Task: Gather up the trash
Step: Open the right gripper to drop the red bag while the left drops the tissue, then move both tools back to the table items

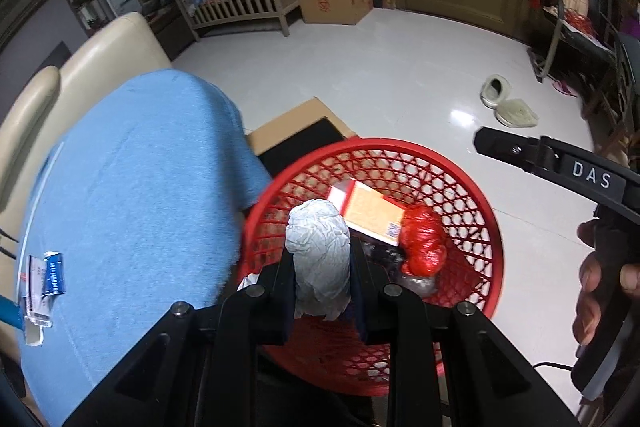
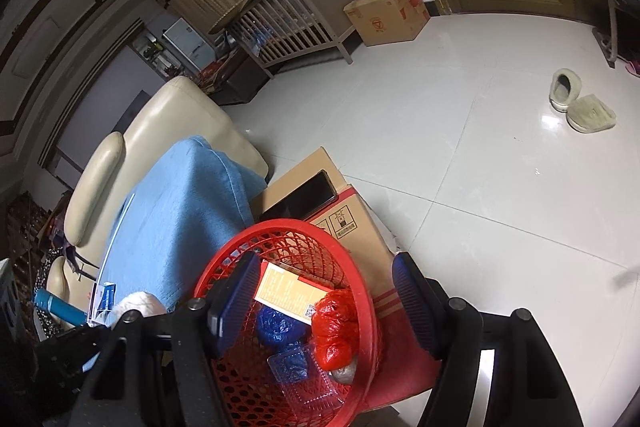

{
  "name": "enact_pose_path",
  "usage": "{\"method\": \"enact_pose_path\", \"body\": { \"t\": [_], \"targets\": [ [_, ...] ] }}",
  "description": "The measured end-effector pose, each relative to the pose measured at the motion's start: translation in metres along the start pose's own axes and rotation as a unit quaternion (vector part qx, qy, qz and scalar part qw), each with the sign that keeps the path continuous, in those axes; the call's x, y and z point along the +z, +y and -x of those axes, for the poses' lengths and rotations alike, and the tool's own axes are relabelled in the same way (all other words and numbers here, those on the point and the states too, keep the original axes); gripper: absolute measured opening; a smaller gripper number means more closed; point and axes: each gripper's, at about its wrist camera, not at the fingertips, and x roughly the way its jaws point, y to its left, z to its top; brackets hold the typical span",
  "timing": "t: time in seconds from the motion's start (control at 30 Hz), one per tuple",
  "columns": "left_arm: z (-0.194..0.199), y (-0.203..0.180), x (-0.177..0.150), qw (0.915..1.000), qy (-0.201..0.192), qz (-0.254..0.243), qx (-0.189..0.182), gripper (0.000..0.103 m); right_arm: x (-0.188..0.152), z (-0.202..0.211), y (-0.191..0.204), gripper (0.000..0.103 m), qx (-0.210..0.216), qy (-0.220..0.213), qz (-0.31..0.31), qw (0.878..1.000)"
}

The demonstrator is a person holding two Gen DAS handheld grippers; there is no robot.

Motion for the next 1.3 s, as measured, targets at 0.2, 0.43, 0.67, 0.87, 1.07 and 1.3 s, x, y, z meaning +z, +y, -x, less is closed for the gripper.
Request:
{"method": "enact_pose_path", "body": {
  "t": [0.2, 0.43, 0.67, 0.87, 1.07, 1.3],
  "targets": [
    [-0.009, -0.007, -0.003, 0.9996, 0.013, -0.003, -0.026, 0.027, 0.002, 0.002, 0.001, 0.072, 0.002, -0.002, 0.001, 1.000],
    [-0.008, 0.007, -0.006, 0.9993, 0.016, 0.016, -0.029, 0.072, 0.003, 0.002, 0.009, 0.072, 0.005, -0.004, 0.009, 1.000],
    [0.020, 0.087, -0.017, 0.9923, -0.019, 0.123, -0.007, 0.072, 0.005, 0.005, 0.021, 0.072, 0.010, -0.006, 0.021, 1.000],
    [0.044, 0.159, -0.056, 0.9786, -0.038, 0.194, 0.058, 0.072, -0.002, -0.001, 0.043, 0.072, 0.018, 0.006, 0.045, 0.999],
    [0.051, 0.221, -0.110, 0.9545, -0.030, 0.284, 0.085, 0.072, -0.016, -0.011, 0.078, 0.072, 0.027, 0.028, 0.084, 0.996],
    [0.066, 0.275, -0.164, 0.9256, -0.039, 0.362, 0.105, 0.072, -0.036, -0.018, 0.136, 0.072, 0.041, 0.051, 0.147, 0.987]
  ]
}}
